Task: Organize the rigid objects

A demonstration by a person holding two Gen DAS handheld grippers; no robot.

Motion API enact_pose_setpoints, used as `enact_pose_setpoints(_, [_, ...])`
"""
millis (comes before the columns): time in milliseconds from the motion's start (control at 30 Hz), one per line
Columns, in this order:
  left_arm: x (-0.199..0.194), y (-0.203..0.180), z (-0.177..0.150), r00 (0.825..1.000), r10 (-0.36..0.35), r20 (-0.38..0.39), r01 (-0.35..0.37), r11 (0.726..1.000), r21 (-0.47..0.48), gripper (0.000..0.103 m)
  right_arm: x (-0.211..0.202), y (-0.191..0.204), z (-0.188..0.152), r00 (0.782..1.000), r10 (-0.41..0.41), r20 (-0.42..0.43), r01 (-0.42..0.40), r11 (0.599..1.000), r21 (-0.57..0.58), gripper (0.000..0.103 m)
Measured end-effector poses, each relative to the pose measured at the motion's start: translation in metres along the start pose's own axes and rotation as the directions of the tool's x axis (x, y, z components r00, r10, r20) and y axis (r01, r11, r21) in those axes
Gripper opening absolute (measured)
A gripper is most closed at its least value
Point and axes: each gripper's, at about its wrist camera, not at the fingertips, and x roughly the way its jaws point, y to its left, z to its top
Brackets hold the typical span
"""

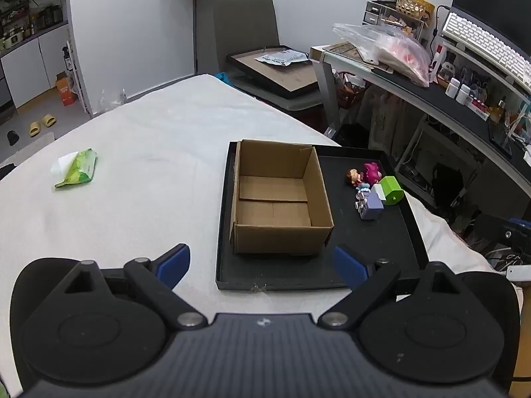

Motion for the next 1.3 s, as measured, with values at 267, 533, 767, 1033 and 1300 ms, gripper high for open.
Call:
enact_pose_setpoints(267, [-0.0006,0.003,0.0007,1.0,-0.009,-0.007,0.009,1.0,-0.009,0.093,0.0018,0.0025,-0.0011,1.0,0.003,0.0,-0.003,1.0,-0.006,0.103])
enact_pose_setpoints(533, [-0.0007,-0.0018,-0.0001,1.0,-0.008,-0.009,0.007,1.0,-0.007,0.093,0.0012,0.0082,-0.0014,1.0,-0.015,-0.014,0.014,0.999,-0.032,0.103])
enact_pose_setpoints(767, [-0.0006,0.0005,0.0007,1.0,-0.008,-0.009,0.008,1.0,0.002,0.093,0.001,0.0089,0.0,0.999,-0.032,-0.012,0.031,0.998,-0.047,0.103])
enact_pose_setpoints(1033, [-0.001,0.0015,0.0018,1.0,-0.018,-0.01,0.018,1.0,0.004,0.093,-0.0006,0.0095,0.001,0.999,-0.038,-0.015,0.037,0.998,-0.043,0.103])
enact_pose_setpoints(1300, [-0.0021,0.0035,0.0027,1.0,-0.025,-0.011,0.025,1.0,-0.006,0.093,0.0018,0.0072,0.0009,0.999,-0.028,-0.023,0.028,0.999,-0.031,0.103])
